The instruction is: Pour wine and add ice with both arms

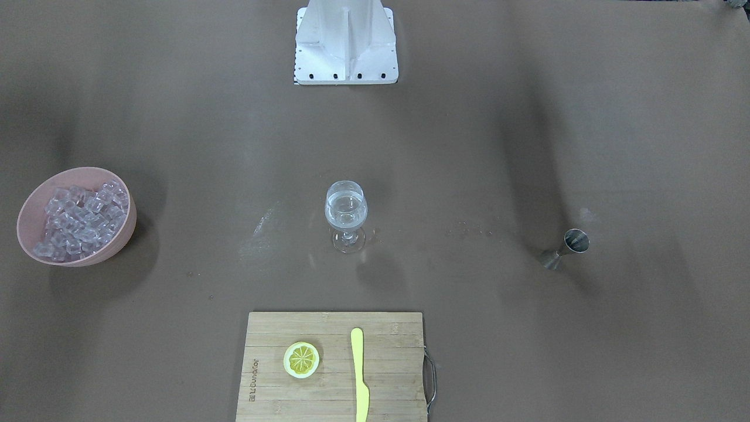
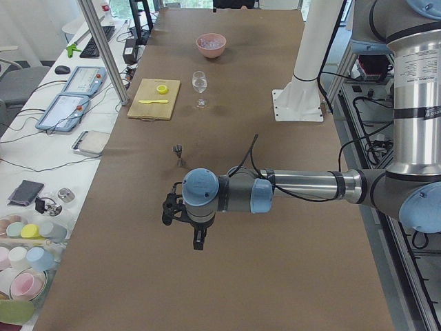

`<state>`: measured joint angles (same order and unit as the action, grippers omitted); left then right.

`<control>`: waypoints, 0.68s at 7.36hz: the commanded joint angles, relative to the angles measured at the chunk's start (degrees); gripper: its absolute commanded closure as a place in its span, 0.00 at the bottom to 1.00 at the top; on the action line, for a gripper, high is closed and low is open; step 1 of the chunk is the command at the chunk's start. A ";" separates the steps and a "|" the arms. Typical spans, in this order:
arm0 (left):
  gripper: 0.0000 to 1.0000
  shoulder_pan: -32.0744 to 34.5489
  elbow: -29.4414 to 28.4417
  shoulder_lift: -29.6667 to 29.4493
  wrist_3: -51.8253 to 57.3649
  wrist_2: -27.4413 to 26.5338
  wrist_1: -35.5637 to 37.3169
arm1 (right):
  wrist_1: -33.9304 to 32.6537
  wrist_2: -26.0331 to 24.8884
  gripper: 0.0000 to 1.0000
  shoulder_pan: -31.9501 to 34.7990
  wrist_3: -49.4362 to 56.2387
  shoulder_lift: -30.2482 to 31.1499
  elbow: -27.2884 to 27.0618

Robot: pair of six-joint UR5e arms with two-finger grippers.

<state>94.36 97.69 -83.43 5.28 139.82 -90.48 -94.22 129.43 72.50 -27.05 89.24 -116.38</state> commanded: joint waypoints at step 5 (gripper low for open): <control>0.01 -0.05 -0.40 -0.07 0.08 0.36 -0.22 | 18.94 -10.34 0.00 -14.48 -14.15 -3.89 9.92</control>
<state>94.31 97.30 -83.49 5.36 140.18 -90.70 -82.10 119.25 59.06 -38.61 85.50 -110.10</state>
